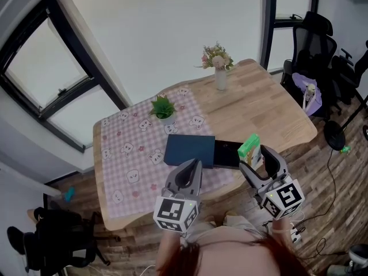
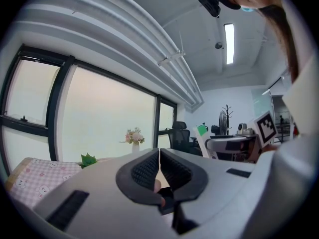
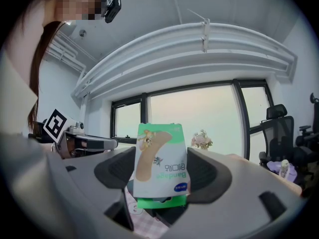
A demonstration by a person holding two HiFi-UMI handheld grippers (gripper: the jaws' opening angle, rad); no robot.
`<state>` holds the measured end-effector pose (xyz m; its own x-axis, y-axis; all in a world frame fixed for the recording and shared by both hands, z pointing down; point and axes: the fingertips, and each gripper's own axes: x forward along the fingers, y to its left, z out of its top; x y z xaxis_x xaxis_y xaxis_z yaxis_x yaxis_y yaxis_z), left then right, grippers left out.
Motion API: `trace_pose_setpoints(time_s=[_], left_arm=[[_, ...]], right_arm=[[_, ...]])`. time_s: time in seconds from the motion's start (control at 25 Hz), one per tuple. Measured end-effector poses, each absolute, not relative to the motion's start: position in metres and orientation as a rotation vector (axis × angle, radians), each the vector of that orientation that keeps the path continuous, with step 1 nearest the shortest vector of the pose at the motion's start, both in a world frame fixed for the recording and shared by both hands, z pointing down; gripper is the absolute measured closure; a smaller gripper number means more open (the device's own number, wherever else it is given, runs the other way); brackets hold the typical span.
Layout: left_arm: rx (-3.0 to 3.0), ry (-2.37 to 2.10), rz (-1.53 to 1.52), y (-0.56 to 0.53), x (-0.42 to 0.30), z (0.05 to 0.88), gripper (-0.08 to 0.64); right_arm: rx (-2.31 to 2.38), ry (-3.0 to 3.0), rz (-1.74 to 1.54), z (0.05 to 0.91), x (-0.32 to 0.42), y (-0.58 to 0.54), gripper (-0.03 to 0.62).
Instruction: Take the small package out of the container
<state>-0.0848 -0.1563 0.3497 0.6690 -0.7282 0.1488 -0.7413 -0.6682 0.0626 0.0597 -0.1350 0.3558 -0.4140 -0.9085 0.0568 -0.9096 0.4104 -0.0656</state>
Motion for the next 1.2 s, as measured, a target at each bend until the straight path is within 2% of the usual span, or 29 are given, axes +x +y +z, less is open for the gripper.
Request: trace_pose_setpoints(time_s=[1.2], left_arm=[[2.79, -1.146, 0.208, -0.147, -0.063, 0.356, 0.548]], right_arm=[[1.76, -2.606, 0.143, 0.357, 0.072, -0.114, 0.273]])
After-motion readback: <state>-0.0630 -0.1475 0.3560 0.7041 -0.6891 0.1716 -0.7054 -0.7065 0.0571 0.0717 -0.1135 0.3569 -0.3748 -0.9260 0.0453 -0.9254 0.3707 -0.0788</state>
